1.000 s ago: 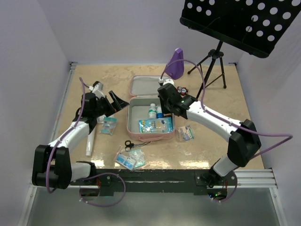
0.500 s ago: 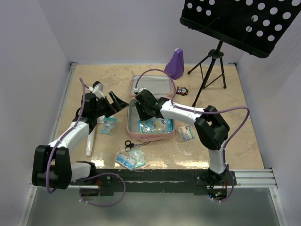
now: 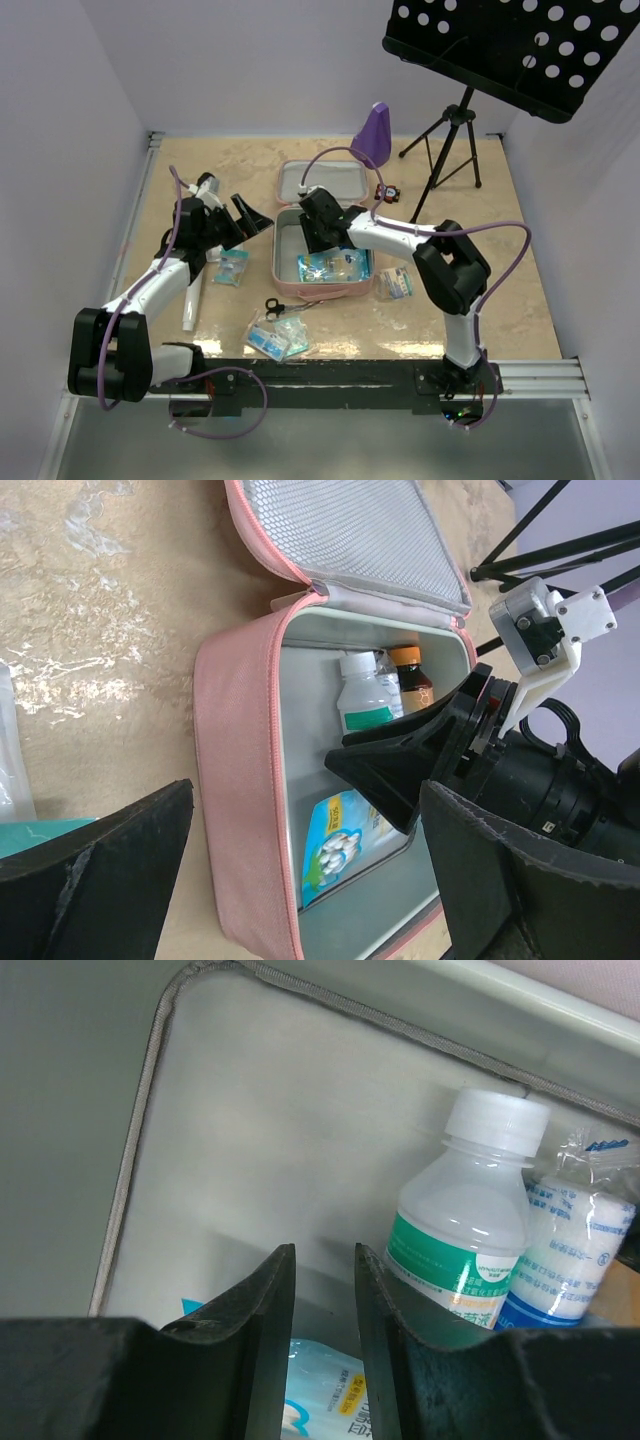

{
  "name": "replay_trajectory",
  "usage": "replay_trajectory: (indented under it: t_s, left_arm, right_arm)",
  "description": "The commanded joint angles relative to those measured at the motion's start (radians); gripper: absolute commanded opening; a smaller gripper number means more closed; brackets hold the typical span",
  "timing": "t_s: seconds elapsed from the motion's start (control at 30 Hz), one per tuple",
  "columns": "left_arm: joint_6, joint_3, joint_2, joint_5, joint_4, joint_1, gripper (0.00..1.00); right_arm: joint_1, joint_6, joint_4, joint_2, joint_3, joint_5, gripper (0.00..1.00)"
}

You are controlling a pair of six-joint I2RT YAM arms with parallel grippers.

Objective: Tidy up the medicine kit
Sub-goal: Adjust the pill bottle in the medicine box.

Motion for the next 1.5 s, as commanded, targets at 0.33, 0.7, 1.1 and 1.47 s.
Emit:
replay_trajectory:
  t_s: [0.33,0.7,1.1,1.47]
  left_arm:
    - [0.018,0.012,-0.005,-0.008,-0.002,-0.003,1.00]
    - [0.015,0.029,0.006,-0.010,-0.028,-0.001,1.00]
    - [-0.246,-0.107,0.126,0.294,0.346,0.099,1.00]
    - [-0.018,0.015,-0.035,0.065,-0.012,0.099,1.00]
  right_arm:
    - [-0.022,-0.012,0.051,-0.099,-0.023,-0.025,0.35]
    - [-0.019,-0.020,-0.007,-0.241,0.020,0.102,0.39]
    - [-0.085,-0.009,0.131,-0.306,-0.129,-0.125,0.95]
    - [-0.045,0.003,0.060,-0.158,-0.074,-0.014,0.82]
